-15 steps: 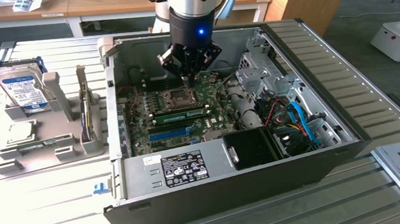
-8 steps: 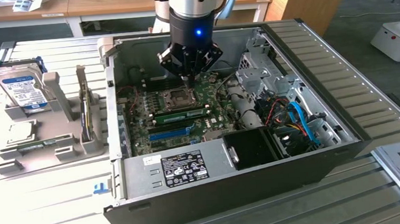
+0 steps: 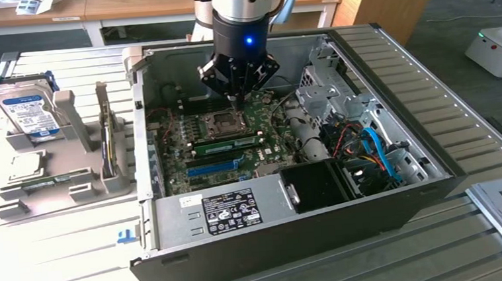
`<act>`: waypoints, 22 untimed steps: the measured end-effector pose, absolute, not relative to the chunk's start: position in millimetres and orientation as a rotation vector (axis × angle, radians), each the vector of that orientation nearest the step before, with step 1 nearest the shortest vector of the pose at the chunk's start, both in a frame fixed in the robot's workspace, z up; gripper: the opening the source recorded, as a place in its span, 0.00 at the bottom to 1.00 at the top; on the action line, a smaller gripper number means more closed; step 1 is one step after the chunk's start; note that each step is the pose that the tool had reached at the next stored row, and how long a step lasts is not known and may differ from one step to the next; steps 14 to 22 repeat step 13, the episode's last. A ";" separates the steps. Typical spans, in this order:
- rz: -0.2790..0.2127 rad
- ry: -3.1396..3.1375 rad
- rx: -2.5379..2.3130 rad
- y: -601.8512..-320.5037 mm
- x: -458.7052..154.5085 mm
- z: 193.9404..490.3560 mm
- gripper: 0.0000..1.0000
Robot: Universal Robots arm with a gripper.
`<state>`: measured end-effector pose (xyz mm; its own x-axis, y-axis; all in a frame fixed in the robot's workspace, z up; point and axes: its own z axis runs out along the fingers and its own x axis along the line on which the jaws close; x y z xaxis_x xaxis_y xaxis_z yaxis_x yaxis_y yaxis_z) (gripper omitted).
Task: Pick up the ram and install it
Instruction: 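Press down the ram until it locks into place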
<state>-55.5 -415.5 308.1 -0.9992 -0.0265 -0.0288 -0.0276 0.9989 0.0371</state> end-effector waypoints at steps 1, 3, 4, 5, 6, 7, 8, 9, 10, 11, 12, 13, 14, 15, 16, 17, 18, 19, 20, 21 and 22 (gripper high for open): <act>0.058 3.112 -0.038 -415.5 -55.4 308.1 0.10; 0.058 3.112 -0.029 -415.5 -55.4 308.1 0.10; 0.058 3.112 -0.022 -415.5 -55.4 308.1 0.10; 0.058 3.112 -0.015 -415.5 -55.5 308.1 0.10; 0.058 3.112 -0.009 -415.5 -55.4 308.0 0.10; 0.058 3.112 -0.005 -415.5 -55.4 308.0 0.10; 0.058 3.112 -0.005 -415.5 -55.5 308.0 0.10; 0.058 3.112 -0.005 -415.5 -55.4 308.1 0.10; 0.058 3.112 -0.005 -415.5 -55.4 308.0 0.10; 0.058 3.112 -0.004 -415.5 -55.4 308.1 0.10; 0.058 3.112 -0.004 -415.5 -55.4 308.0 0.10; 0.058 3.112 -0.004 -415.5 -55.5 308.0 0.10; 0.058 3.112 -0.004 -415.5 -55.5 308.0 0.10; 0.058 3.112 -0.004 -415.5 -55.5 308.0 0.10; 0.058 3.112 -0.004 -415.5 -55.5 308.0 0.10; 0.058 3.112 -0.004 -415.5 -55.5 308.0 0.10; 0.058 3.112 -0.004 -415.5 -55.5 308.0 0.10; 0.058 3.112 -0.004 -415.5 -55.5 308.0 0.10; 0.058 3.112 -0.004 -415.5 -55.5 308.0 0.10; 0.058 3.112 -0.004 -415.5 -55.5 308.0 0.10; 0.058 3.112 -0.004 -415.5 -55.5 308.0 0.10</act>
